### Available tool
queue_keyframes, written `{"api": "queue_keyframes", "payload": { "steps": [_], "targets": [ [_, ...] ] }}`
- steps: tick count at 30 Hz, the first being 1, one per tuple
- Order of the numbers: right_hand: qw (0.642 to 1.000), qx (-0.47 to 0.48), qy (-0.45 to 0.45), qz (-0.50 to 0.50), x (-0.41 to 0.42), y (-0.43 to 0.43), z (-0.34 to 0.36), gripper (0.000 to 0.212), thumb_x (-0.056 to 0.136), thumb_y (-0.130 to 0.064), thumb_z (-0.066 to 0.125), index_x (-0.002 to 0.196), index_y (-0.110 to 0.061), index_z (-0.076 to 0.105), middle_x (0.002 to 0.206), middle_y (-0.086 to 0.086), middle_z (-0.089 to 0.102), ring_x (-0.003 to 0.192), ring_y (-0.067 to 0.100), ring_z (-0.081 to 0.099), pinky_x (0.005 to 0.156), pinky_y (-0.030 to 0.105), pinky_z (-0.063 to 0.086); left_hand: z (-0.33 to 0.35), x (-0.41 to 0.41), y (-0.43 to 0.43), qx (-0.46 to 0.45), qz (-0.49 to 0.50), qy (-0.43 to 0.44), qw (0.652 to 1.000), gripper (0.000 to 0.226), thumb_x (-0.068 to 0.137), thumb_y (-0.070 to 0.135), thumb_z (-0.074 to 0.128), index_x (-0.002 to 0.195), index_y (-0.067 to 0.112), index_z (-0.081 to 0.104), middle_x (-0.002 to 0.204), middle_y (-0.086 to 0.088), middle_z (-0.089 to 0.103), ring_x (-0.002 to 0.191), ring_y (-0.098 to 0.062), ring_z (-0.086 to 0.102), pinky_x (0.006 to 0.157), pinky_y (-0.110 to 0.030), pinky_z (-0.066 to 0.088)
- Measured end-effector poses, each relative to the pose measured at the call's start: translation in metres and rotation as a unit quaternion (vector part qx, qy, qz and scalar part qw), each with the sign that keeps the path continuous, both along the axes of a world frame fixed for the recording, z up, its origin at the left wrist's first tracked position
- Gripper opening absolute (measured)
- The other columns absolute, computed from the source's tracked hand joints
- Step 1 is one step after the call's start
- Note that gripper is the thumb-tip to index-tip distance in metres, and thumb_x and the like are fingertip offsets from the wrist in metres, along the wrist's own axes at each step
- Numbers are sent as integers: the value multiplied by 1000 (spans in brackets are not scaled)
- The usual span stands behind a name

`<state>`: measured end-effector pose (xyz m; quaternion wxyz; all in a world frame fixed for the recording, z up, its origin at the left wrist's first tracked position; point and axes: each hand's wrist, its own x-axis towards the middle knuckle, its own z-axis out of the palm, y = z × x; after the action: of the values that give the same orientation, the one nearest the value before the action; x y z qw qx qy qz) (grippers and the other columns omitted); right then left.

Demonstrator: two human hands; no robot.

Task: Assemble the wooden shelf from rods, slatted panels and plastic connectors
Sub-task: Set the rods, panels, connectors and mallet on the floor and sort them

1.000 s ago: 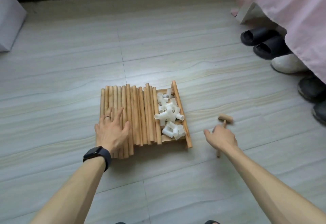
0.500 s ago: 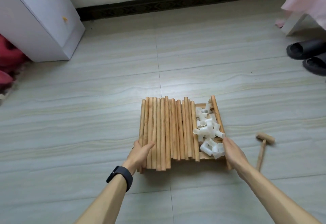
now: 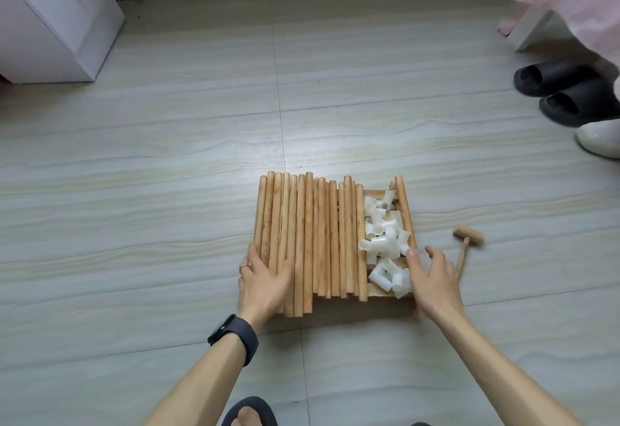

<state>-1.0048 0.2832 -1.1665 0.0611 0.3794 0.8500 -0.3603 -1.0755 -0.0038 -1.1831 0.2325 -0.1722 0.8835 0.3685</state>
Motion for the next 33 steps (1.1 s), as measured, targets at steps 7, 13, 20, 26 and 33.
{"api": "queue_keyframes", "payload": {
  "steps": [7, 13, 20, 26, 33],
  "targets": [
    [983, 35, 47, 173, -8, -66, 20, 37, 91, -50, 62, 117, -25, 54, 108, -6, 59, 102, 15, 58, 79, 29, 43, 3, 1, 21, -146, -150, 89, 974, 86, 89, 66, 54, 157, 27, 20, 168, -7, 0, 153, -30, -5, 125, -50, 13],
    [972, 61, -153, 167, -32, -91, 11, 88, 88, -72, 51, 144, -6, 35, 139, 14, 56, 122, 33, 59, 84, 40, 50, 2, 3, 18, -182, -172, 92, 964, 89, 89, 69, 55, 158, 28, 16, 168, -8, 1, 153, -34, -1, 122, -50, 21],
    [949, 134, -173, 229, -51, -100, 16, 63, 91, -56, 55, 125, -9, 31, 97, 7, 64, 85, 28, 62, 69, 38, 48, 17, -7, 21, -164, -133, 62, 975, 87, 83, 65, 66, 152, 28, 26, 163, -7, 7, 142, -38, 27, 111, -48, 39],
    [963, 93, -128, 218, -47, -101, 14, 64, 84, -47, 61, 121, -13, 21, 81, 2, 62, 73, 22, 63, 64, 38, 55, 15, -33, -8, -82, -18, 18, 996, 88, 86, 57, 70, 151, 16, 28, 144, -14, 43, 133, -33, 45, 102, -48, 48],
    [963, 98, -128, 215, -50, -105, 10, 65, 88, -39, 60, 131, -8, 24, 88, 4, 60, 79, 27, 61, 71, 40, 53, 19, -44, -13, -123, -61, 16, 990, 86, 81, 63, 71, 142, 14, 34, 135, -12, 52, 125, -32, 51, 94, -45, 51]
  ]
}}
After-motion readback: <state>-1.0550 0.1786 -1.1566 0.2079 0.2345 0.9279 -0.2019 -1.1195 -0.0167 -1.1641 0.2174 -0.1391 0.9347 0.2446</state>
